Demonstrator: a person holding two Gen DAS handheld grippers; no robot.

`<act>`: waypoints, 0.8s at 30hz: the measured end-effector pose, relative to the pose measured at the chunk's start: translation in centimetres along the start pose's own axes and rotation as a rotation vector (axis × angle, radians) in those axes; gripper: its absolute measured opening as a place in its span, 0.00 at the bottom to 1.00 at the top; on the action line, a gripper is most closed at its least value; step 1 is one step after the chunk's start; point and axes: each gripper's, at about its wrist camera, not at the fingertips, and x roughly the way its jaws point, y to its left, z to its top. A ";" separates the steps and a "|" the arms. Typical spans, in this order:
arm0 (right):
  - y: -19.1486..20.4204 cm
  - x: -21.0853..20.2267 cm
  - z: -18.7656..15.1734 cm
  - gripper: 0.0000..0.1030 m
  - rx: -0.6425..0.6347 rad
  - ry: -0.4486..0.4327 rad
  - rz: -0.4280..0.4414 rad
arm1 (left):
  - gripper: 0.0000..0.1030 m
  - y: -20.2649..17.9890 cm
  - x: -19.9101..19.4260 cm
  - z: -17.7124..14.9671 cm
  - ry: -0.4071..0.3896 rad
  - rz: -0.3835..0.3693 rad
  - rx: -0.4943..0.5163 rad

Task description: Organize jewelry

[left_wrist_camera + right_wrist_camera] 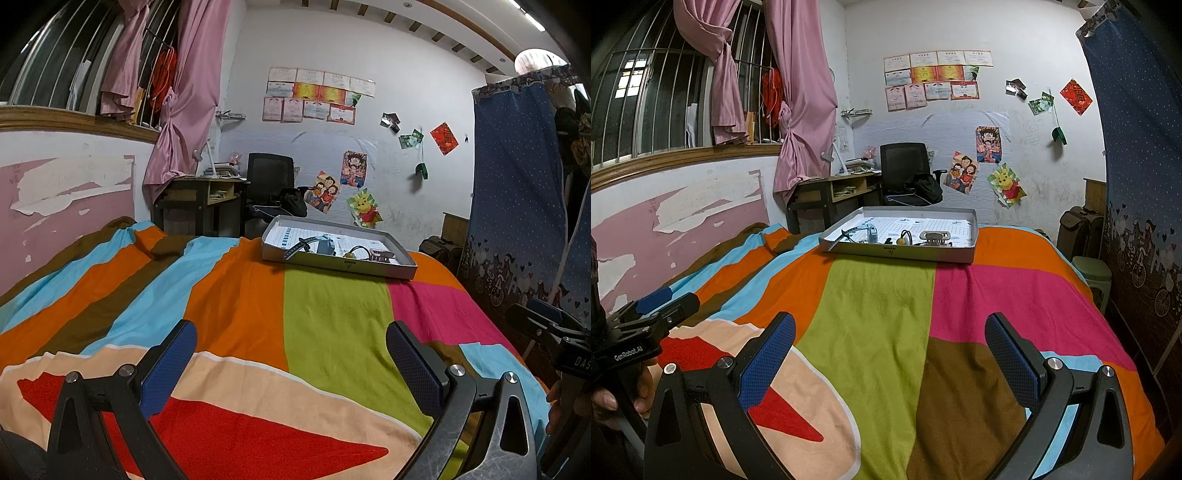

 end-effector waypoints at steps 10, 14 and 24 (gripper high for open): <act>0.0 0.0 0.0 0.98 0.001 -0.001 0.000 | 1.00 0.1 0.0 0.1 -0.001 0.000 0.002; -0.1 0.0 0.0 0.98 0.002 -0.001 0.001 | 1.00 0.4 0.2 0.2 -0.003 0.002 0.004; 0.1 0.0 0.0 0.98 0.006 -0.002 0.000 | 1.00 0.5 0.2 0.2 -0.004 0.002 0.007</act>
